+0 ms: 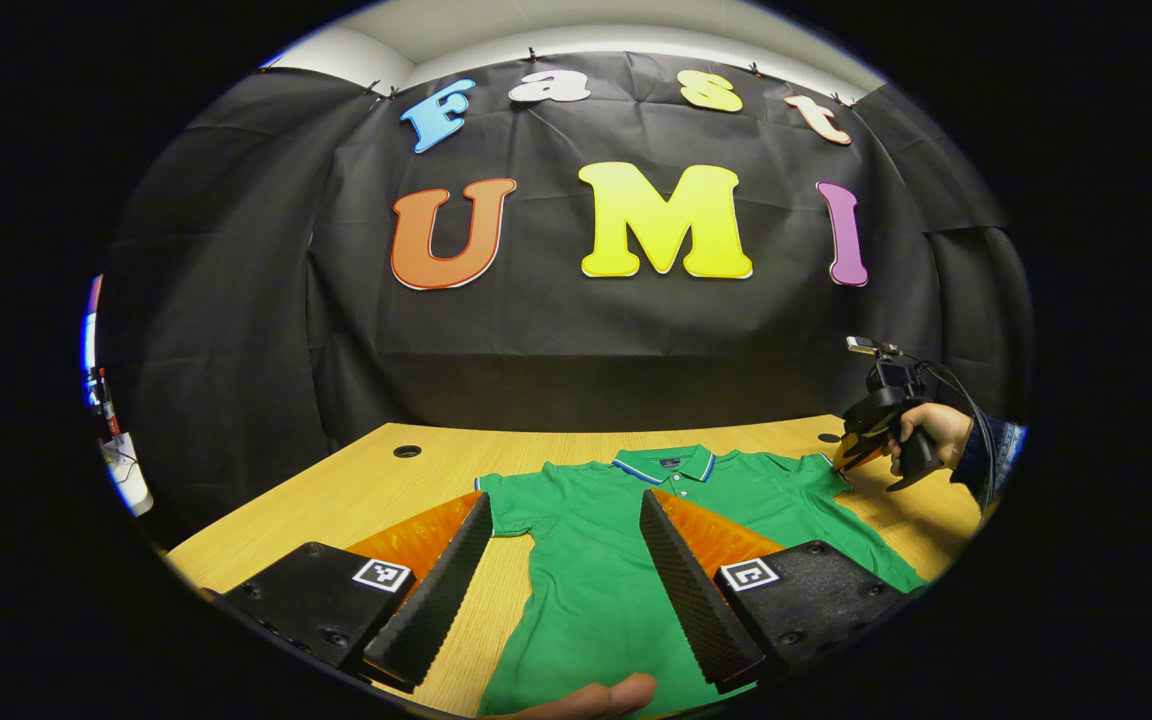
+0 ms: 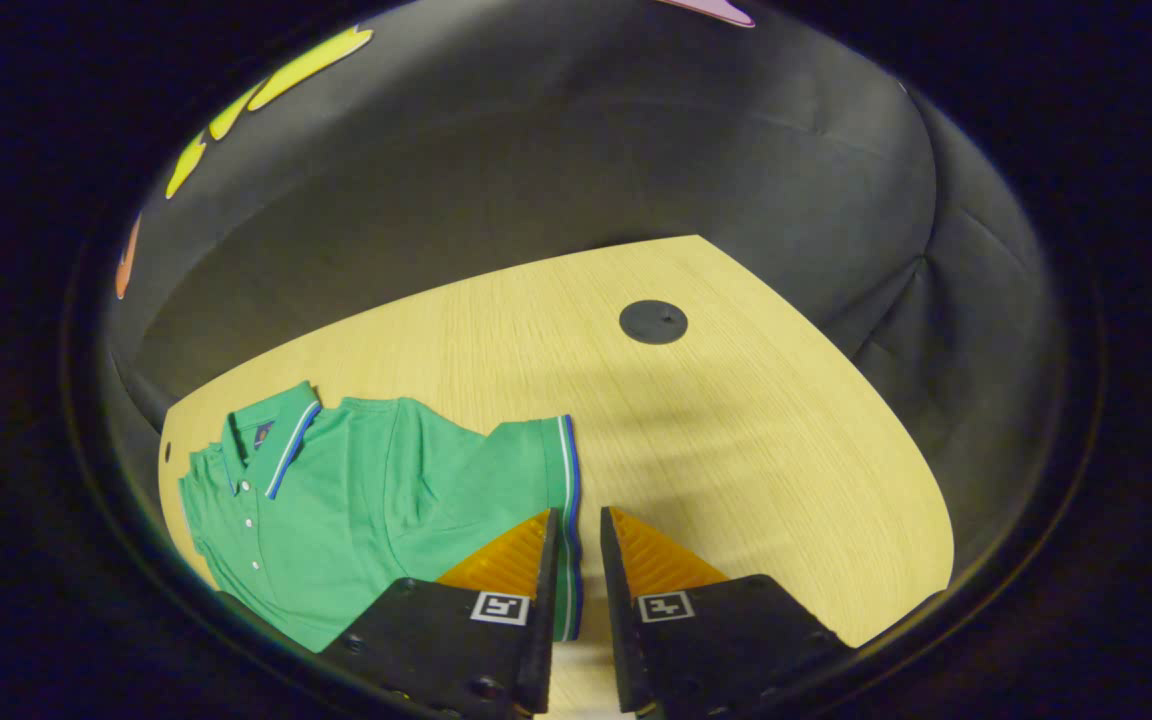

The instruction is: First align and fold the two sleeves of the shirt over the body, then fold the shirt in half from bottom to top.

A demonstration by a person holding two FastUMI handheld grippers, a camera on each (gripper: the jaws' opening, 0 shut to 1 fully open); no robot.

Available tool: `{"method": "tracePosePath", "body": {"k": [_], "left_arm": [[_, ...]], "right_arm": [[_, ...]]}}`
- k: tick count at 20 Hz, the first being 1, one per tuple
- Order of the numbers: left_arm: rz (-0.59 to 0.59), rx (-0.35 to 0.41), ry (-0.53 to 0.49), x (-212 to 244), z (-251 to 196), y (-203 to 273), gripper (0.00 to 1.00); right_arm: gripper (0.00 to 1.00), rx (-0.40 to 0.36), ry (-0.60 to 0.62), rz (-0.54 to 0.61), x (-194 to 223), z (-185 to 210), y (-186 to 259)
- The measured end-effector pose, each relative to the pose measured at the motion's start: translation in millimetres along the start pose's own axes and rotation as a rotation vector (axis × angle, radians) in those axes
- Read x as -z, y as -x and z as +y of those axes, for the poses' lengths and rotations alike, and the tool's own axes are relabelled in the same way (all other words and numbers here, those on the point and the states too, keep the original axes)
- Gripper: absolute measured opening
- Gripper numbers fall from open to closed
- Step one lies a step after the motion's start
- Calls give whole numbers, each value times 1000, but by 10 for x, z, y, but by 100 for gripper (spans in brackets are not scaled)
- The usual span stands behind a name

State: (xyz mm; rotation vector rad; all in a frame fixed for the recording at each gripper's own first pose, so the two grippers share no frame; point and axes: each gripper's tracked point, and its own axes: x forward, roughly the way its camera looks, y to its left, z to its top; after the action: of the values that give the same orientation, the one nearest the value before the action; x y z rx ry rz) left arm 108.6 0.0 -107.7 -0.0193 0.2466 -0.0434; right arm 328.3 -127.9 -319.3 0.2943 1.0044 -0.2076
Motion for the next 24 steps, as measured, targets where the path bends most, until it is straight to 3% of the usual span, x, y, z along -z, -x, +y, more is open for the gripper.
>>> {"method": "tracePosePath", "body": {"k": [2,4,6,8,10,16,24], "left_arm": [[7,6,-10,14,-25,-5,97],[10,5,-22,20,-44,-21,97],[13,11,-17,35,-83,-47,97],[21,18,-11,54,-102,-61,96],[26,18,-15,63,-110,-71,97],[11,15,-22,28,-60,-43,96],[3,-6,-13,50,154,52,96]], "right_arm": [[33,-25,2,32,41,43,-19],[24,-65,-50,78,54,148,-34],[6,-75,-48,112,49,164,-71],[0,-83,-36,120,24,206,-89],[0,-80,28,114,33,184,-42],[0,-147,36,54,-132,421,260],[1,-216,110,18,-87,979,630]]}}
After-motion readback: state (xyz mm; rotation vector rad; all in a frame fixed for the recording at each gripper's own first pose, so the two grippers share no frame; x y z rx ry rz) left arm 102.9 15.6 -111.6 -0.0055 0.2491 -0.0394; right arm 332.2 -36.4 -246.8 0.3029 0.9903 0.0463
